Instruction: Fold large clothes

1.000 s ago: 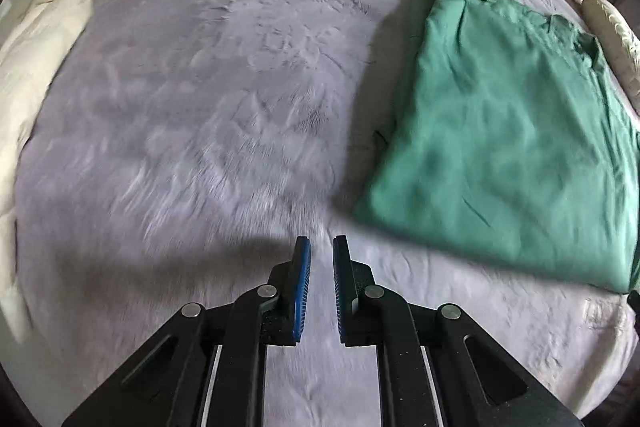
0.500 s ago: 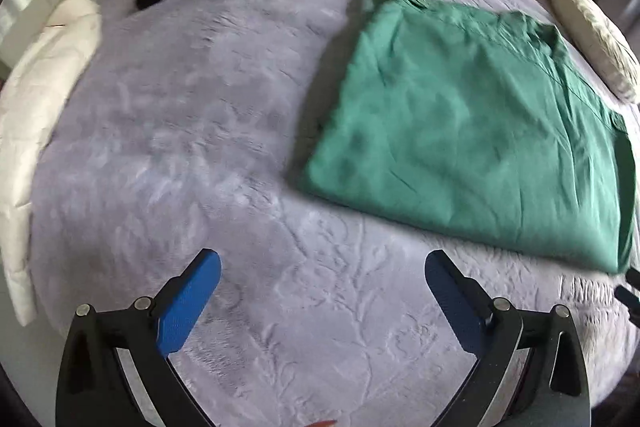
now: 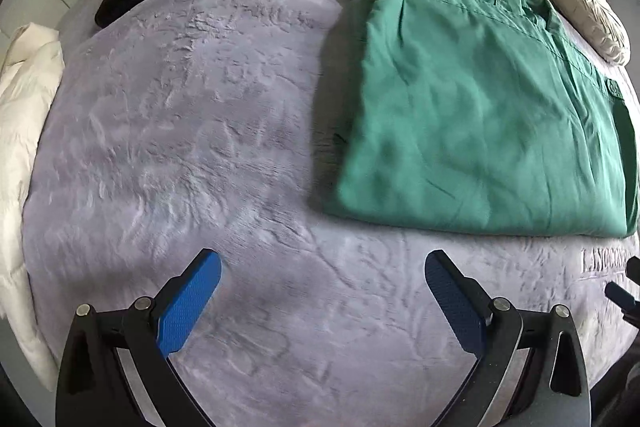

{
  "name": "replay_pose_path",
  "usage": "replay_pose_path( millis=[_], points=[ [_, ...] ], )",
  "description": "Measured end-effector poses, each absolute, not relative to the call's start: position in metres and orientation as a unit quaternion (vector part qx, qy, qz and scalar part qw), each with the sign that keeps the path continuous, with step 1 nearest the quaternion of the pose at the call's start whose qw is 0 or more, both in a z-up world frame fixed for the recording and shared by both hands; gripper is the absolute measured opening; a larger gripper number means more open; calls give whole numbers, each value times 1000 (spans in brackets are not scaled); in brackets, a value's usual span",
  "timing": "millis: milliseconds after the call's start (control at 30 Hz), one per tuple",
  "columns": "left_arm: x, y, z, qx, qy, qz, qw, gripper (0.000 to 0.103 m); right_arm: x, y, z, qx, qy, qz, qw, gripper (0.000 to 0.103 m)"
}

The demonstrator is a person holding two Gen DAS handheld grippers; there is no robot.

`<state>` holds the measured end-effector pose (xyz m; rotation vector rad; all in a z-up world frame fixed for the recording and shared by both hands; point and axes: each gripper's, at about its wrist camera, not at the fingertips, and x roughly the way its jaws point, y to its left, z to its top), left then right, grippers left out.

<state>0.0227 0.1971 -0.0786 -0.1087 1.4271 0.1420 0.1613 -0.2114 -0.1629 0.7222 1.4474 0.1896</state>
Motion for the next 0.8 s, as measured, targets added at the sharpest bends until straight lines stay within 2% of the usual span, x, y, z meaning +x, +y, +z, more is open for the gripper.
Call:
replay_pose_path(
  millis=[367,800],
  points=[
    [48,226,-69,-70,653,39,753,102,171,-131,-174,345,640,133,674,87],
    [68,216,-66,-61,652,40,755,102,187,-82,-212,394,658,163,620,87]
  ],
)
